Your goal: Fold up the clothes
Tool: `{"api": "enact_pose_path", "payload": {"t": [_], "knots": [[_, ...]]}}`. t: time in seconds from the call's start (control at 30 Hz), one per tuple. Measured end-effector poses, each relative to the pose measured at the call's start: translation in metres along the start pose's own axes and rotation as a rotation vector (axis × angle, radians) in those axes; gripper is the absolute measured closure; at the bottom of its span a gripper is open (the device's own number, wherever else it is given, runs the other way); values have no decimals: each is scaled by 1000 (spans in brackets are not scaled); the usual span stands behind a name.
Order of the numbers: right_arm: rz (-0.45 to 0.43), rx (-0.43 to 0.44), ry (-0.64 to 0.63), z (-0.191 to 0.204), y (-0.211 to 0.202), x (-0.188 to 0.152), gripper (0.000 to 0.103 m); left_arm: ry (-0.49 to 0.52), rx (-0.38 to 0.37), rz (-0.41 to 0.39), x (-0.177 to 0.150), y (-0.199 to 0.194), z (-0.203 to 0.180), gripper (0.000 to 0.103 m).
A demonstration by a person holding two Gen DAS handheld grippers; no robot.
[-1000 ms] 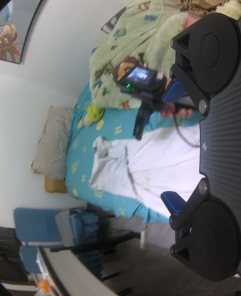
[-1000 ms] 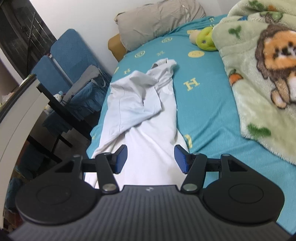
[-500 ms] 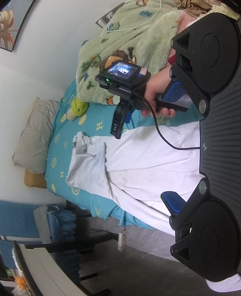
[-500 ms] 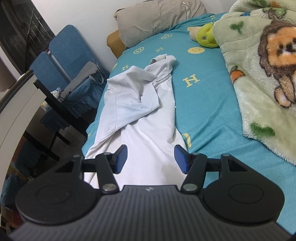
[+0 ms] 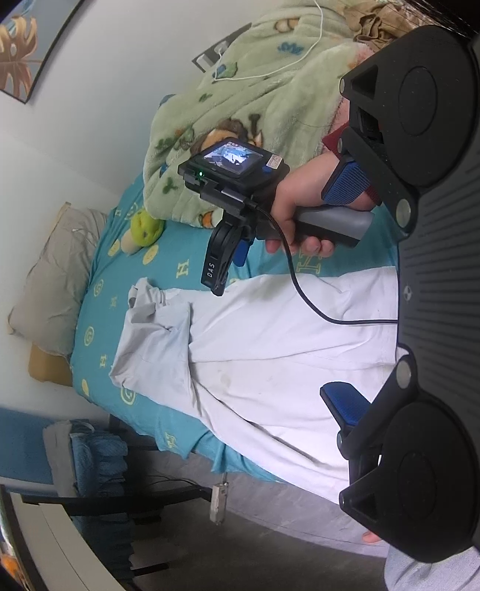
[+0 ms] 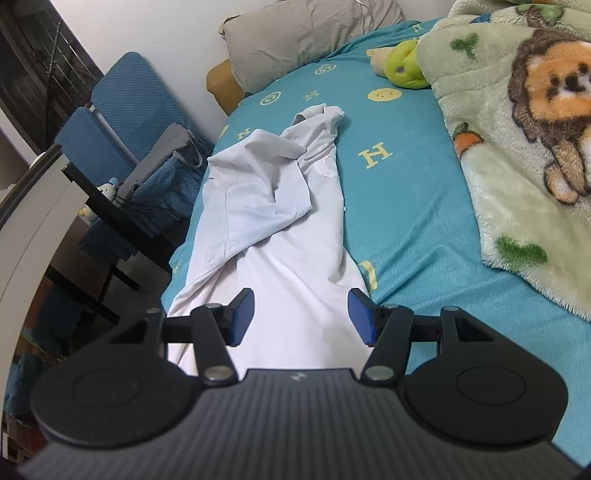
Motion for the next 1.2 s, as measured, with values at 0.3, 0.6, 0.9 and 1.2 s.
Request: {"api": "enact_pose_path", "payload": {"t": [0.3,0.6,0.9,1.2], "knots": [[7,5,-3,1,1,-2,43,1,32,-25,2,-2,2,0],[21,14,-21,3,4,-7,43,37,110,-78,8,50,97,0],[74,-22,-18,-1,23,-21,43,-255,-71,79,26,136,255,10],[115,-41,-19,0,45,-28,43,-282,-278,182,0,218,323,13]]}}
Point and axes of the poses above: each gripper's, at about its wrist camera, not at the fingertips, and y roughly the way its jaws point, z to its left, x to its top, the point moved 6 cm from there along y, roughly the way its jaws point, and after that the axes turned 10 degrees about x, right-handed, at the moved point
